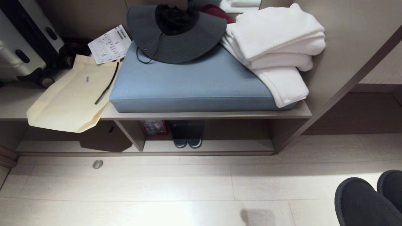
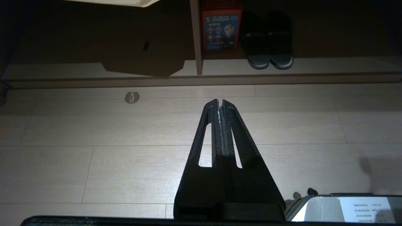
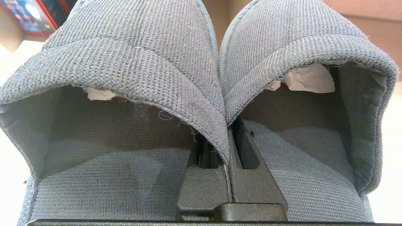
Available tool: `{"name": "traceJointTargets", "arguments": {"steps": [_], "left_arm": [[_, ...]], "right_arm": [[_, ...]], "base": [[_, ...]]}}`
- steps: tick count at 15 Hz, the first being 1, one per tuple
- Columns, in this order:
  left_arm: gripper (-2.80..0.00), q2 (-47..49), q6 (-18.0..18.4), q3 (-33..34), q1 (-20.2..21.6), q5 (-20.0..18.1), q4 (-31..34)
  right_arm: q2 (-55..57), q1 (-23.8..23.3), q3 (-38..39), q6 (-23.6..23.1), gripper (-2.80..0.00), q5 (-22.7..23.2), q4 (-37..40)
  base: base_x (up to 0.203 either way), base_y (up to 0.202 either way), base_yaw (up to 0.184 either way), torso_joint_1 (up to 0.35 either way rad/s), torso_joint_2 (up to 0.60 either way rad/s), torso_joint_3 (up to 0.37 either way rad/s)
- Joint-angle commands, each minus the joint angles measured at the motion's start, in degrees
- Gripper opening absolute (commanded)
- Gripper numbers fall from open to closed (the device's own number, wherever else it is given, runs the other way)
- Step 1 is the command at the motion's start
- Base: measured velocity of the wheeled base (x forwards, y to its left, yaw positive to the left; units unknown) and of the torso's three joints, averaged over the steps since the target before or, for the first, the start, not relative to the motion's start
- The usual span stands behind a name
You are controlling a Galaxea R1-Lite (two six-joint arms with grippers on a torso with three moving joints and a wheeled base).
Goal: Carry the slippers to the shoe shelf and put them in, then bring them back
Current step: Place the slippers on the floor
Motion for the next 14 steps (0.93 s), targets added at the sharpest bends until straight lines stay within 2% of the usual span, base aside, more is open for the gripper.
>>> {"name": "traceJointTargets", "arguments": {"steps": [1, 14], "left_arm": [[-2.8, 0.0, 0.0, 0.0, 0.0, 0.0, 0.0], [-2.8, 0.0, -0.1, 0.0, 0.0, 0.0, 0.0]], "right_arm": [[0.1, 0.0, 0.0, 0.0, -2.8, 0.0, 0.0], [0.1, 0.0, 0.0, 0.0, -2.8, 0.0, 0.0]], "base": [[0.0, 0.0, 0.0, 0.001, 0.0, 0.207], [0.0, 0.0, 0.0, 0.002, 0.0, 0.202]]}}
